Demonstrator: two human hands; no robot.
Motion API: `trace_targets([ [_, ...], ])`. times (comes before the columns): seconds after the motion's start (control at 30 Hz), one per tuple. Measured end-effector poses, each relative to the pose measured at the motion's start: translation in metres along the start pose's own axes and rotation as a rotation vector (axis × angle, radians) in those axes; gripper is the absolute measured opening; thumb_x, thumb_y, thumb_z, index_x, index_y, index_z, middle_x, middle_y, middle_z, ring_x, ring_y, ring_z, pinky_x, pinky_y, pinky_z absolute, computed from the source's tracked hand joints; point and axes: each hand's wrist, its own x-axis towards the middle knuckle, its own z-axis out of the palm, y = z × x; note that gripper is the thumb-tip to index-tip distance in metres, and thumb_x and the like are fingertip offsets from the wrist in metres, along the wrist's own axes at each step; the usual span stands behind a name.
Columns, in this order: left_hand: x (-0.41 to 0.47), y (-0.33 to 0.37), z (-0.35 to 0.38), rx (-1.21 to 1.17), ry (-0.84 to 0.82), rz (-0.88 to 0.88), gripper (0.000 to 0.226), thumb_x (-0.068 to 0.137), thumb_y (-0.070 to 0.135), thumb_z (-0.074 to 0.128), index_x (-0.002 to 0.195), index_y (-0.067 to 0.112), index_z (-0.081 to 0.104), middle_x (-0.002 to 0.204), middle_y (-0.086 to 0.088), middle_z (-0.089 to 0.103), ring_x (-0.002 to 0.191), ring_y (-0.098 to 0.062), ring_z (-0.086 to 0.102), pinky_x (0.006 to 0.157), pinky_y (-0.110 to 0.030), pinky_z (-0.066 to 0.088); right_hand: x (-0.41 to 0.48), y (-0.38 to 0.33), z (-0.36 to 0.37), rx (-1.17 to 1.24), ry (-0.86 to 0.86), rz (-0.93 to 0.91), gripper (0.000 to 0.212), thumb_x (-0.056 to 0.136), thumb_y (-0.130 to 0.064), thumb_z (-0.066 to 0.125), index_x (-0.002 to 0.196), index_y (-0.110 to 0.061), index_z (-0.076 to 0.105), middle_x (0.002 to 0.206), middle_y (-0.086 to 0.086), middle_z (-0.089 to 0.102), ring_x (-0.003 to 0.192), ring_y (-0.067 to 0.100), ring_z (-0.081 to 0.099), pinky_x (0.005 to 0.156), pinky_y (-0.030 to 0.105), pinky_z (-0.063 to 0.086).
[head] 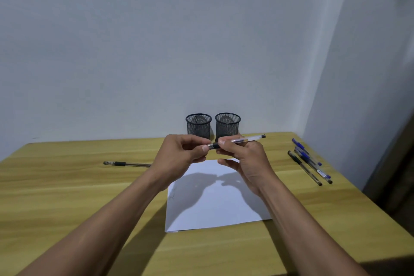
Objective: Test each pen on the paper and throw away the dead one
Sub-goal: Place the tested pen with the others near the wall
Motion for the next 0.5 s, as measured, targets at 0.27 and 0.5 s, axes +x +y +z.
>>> trace_targets([
  [0.27,0.020,0.001,0.006,0.074,-0.042,-0.024,0.010,0.090,0.002,0.067,0.093,0.008,0.075,0.078,-0.007,0.058,0.062,-0.006,0.057,0.074,-0.024,0.059,-0.007,-0.022,-0.049,-0.102,0.086,-0.014,0.007,0.087,-0.007,0.076,0.084,-0.013,0.078,0.079,0.003,0.076,0.079,0.015,0.071,0.063,0.029,0.059],
  [0.5,0.051,0.003,0.069,0.068,-0.181,-0.007,0.014,0.091,0.001,0.066,0.093,0.012,0.074,0.075,-0.003,0.062,0.071,-0.011,0.062,0.076,-0.026,0.058,-0.027,-0.035,-0.108,-0.755,0.162,-0.122,0.013,0.084,-0.012,0.080,0.078,-0.023,0.077,0.077,0.003,0.075,0.066,0.006,0.059,0.062,0.016,0.047],
])
